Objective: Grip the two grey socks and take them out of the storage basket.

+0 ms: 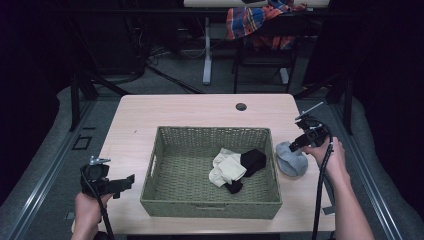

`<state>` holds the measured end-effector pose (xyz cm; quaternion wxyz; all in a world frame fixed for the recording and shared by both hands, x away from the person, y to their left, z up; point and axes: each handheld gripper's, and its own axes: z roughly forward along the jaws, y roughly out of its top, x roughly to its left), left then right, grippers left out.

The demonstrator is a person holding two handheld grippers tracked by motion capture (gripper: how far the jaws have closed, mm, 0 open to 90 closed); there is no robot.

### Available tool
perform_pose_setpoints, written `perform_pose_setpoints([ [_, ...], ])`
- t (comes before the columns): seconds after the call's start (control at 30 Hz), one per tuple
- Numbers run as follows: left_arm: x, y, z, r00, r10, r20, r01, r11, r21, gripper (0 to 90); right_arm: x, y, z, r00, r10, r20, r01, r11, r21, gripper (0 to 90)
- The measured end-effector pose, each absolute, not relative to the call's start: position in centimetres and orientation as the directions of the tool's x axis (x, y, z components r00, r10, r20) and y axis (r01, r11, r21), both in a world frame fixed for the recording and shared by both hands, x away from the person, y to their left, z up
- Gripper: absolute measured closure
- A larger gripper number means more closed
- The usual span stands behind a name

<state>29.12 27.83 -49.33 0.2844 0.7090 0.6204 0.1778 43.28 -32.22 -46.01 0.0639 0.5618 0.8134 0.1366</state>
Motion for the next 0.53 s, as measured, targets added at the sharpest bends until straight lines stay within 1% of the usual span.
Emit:
perform_pose_setpoints([
  [0.1, 29.2, 27.9, -49.3, 0.168, 0.980, -0.104, 0.780, -0.068, 0.622, 0.9, 42.5, -32.5, -44.9, -0.369, 0.927, 0.064, 0.889, 0.332, 0.317, 26.1],
  [0.2, 29.2, 27.9, -49.3, 0.168, 0.981, -0.100, 0.779, -0.070, 0.623, 0.9, 42.0, -32.8, -44.6, -0.373, 0.925, 0.071, 0.887, 0.333, 0.320, 14.9],
  [0.53, 29.3, 27.7, -49.3, 0.171, 0.980, -0.101, 0.780, -0.072, 0.621, 0.9, 41.8, -33.7, -44.9, -0.367, 0.926, 0.088, 0.889, 0.322, 0.326, 11.8],
])
